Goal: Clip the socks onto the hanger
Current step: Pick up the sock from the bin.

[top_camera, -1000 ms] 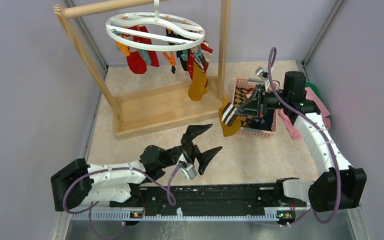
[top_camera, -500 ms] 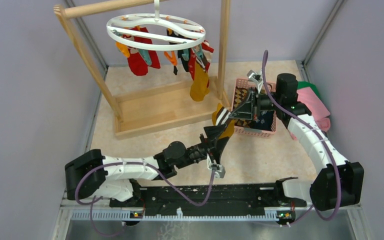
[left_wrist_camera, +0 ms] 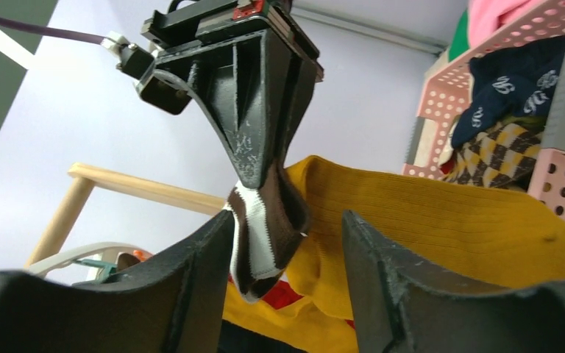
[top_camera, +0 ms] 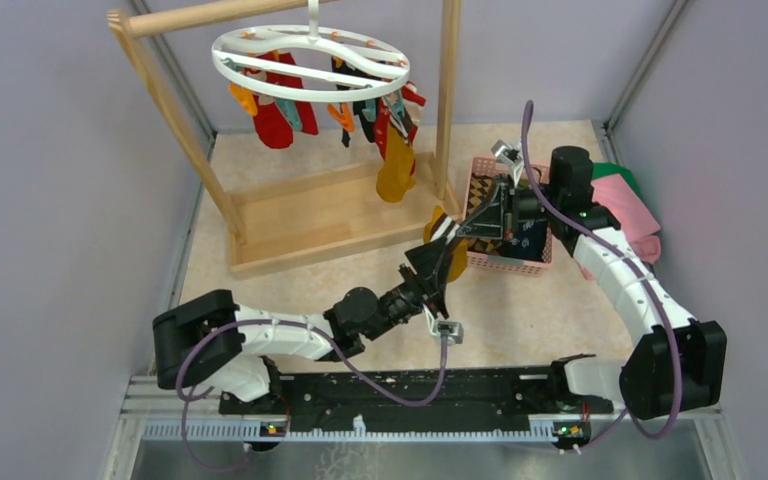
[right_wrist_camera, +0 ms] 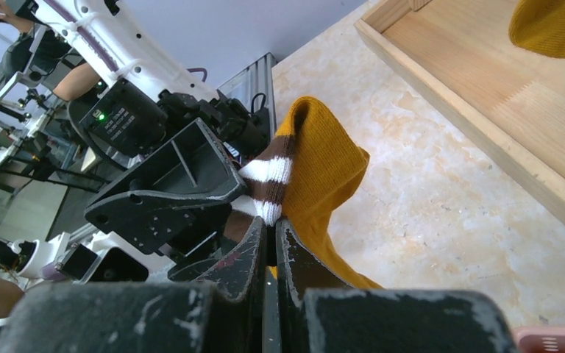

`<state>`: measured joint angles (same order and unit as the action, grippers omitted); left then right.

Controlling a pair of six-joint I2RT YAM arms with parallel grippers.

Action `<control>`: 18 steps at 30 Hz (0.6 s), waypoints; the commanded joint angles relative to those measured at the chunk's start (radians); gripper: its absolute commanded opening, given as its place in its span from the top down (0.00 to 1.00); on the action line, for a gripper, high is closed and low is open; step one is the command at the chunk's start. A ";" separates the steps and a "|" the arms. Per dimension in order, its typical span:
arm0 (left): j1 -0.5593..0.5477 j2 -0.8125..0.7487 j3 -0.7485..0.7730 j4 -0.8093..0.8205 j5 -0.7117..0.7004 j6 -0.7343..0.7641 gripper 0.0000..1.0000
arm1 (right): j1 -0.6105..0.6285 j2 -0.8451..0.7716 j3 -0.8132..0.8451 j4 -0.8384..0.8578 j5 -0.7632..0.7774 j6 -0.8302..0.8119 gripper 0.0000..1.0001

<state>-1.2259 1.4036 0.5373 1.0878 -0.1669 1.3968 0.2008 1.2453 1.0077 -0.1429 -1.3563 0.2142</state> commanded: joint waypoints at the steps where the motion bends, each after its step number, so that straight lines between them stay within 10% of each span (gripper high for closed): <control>1: -0.014 0.054 -0.007 0.230 -0.072 0.103 0.42 | 0.011 0.013 0.001 0.038 -0.023 0.005 1.00; 15: -0.029 0.004 0.002 0.151 -0.095 -0.028 1.00 | 0.014 0.019 0.001 0.032 -0.018 -0.011 1.00; 18: -0.029 -0.068 0.000 0.079 -0.092 -0.163 1.00 | 0.014 0.011 0.011 -0.021 -0.010 -0.075 0.76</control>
<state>-1.2495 1.4448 0.5362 1.2041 -0.2531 1.4067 0.2031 1.2598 1.0077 -0.1455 -1.3560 0.2115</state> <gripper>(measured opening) 0.023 0.127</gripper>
